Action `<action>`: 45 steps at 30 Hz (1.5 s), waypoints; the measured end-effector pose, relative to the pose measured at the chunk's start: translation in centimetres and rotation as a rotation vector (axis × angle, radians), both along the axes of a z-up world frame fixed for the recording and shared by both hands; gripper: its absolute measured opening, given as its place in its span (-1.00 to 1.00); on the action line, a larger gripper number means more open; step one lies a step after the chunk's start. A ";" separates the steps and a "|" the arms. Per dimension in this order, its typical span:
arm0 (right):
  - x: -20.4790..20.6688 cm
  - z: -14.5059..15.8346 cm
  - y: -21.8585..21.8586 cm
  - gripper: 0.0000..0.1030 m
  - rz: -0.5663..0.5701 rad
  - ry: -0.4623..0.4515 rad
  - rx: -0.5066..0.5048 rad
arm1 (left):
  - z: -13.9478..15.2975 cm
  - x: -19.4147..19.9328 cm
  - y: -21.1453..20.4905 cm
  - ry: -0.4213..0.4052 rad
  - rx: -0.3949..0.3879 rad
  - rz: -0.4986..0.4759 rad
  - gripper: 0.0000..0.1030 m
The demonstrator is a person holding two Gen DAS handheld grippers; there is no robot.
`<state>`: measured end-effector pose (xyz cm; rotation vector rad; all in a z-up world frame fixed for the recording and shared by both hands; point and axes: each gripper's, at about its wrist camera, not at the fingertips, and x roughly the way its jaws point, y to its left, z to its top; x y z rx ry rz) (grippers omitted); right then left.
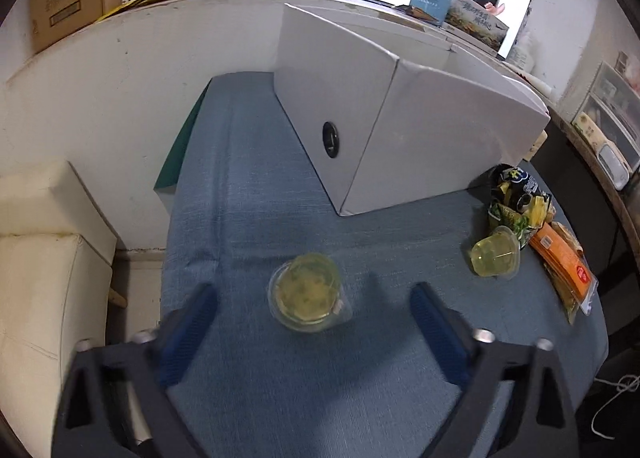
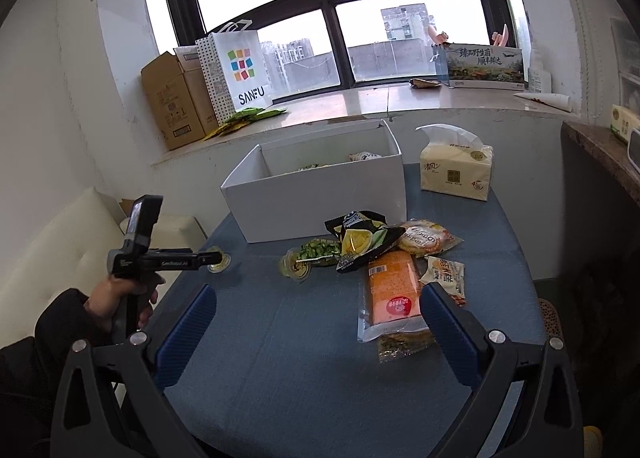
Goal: Organize snacks
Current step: 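Grasp the small jelly cup with the left gripper and lift it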
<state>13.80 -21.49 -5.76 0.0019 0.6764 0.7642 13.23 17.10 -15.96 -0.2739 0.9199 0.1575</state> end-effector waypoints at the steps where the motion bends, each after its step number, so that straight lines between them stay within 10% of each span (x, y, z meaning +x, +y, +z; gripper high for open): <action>1: 0.0 0.0 0.0 1.00 -0.001 0.000 -0.003 | -0.3 0.2 -0.1 0.012 0.011 -0.008 0.15; 5: 0.1 -0.3 0.1 1.00 -0.006 0.013 -0.003 | -1.0 0.6 -0.5 0.011 0.028 -0.027 -0.27; 21: 2.1 -3.6 5.3 1.00 0.130 0.154 -0.020 | 8.7 -7.9 -4.6 -0.311 -0.038 -0.091 -0.27; 33: 9.0 -10.5 14.5 1.00 0.248 0.368 -0.047 | 11.0 -10.9 -6.4 -0.379 -0.041 -0.133 -0.27; 42: 10.8 -12.0 17.7 1.00 0.287 0.336 -0.080 | 10.5 -11.3 -5.9 -0.379 -0.071 -0.122 -0.28; 45: 10.6 -12.2 18.2 0.56 0.281 0.307 -0.128 | 10.4 -11.4 -5.9 -0.378 -0.067 -0.125 -0.27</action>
